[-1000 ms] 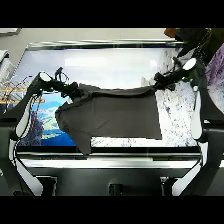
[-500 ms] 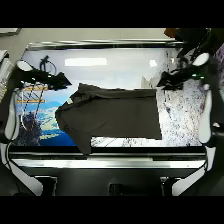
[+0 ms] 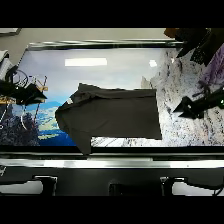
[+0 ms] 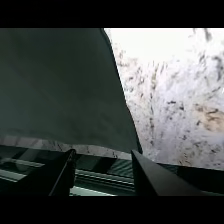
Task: Fold the clothes and pants, and hang the long-sleeved shirts on hangers.
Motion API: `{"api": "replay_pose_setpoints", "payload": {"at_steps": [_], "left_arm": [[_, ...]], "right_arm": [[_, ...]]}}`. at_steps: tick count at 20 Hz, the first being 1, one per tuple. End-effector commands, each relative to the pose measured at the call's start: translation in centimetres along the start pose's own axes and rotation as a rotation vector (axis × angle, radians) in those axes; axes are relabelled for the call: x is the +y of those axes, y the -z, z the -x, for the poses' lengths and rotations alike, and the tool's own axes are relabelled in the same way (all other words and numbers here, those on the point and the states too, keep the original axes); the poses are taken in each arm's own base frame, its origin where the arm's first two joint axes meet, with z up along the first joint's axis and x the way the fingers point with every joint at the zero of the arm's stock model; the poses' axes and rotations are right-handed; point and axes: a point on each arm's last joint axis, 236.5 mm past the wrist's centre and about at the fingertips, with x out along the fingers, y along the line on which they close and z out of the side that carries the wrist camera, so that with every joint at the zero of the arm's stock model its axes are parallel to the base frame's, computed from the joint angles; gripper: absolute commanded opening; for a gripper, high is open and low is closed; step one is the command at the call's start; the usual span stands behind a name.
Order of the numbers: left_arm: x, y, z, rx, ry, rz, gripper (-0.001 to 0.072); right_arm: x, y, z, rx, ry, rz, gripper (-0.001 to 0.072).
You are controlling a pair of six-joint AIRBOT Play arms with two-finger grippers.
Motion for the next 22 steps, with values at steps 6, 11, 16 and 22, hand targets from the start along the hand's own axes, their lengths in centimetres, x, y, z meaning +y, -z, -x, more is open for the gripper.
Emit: {"api": "replay_pose_setpoints", "payload": {"at_steps": [6, 11, 16, 22], "left_arm": [[3.4, 5.8, 0.9, -0.081, -0.024, 0.079, 0.0413], [3.3, 5.7, 0.8, -0.087, -0.022, 0.08, 0.0413], [3.4, 5.5, 0.8, -0.094, -0.024, 0.077, 0.0413], [5.0, 8.2, -2.3, -0.026, -0.026, 0.092, 0.0413]], "right_arm": [[-3.9, 7.7, -9.2, 0.099, -0.038, 0.005, 0.0411], [-4.0, 7.7, -10.8, 0.058, -0.062, 0.011, 0.0412], [-2.7, 7.3, -12.0, 0.0, -0.143, -0.007, 0.0411], [-2.2, 7.2, -12.1, -0.011, -0.169, 0.012, 0.0056]]}}
